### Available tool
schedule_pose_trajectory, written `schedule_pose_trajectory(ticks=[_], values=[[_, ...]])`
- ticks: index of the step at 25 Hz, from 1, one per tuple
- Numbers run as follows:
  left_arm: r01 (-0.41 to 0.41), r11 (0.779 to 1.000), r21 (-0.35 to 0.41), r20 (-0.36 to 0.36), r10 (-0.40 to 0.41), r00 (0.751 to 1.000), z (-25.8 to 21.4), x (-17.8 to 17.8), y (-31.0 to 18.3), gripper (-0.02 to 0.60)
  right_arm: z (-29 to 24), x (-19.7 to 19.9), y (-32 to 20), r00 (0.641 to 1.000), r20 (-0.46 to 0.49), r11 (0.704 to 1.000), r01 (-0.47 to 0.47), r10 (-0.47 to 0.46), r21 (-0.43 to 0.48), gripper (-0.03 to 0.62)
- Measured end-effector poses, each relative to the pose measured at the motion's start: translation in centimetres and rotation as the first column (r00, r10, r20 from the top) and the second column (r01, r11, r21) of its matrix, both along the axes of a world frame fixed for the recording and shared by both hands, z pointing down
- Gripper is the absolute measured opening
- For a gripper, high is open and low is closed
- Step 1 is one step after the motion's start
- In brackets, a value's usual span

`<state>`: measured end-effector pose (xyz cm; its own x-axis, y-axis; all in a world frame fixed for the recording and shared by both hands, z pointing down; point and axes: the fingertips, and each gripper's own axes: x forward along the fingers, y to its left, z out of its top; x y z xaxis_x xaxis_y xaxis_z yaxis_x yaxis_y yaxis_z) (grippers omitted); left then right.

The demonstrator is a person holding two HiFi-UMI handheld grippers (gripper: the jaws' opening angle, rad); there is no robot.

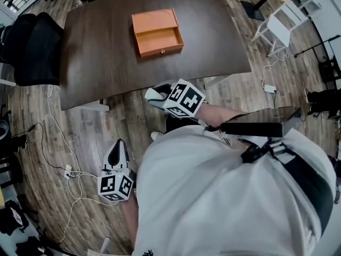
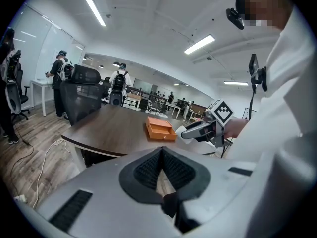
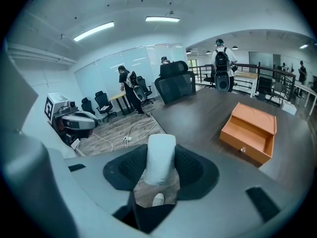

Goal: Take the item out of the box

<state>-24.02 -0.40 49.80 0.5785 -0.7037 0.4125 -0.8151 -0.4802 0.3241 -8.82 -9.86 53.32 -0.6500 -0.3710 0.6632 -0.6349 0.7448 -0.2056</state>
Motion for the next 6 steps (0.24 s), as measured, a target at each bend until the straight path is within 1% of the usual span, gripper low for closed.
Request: schedule_pose_trajectory(ticks=[6], values=[[0.006, 1.000, -0.003, 0.006, -0.005, 1.000, 0.1, 1.3, -0.6, 0.011, 0.2, 1.3, -0.6, 1.000, 0.007, 1.000, 0.004, -0.004, -0.004, 0.170]])
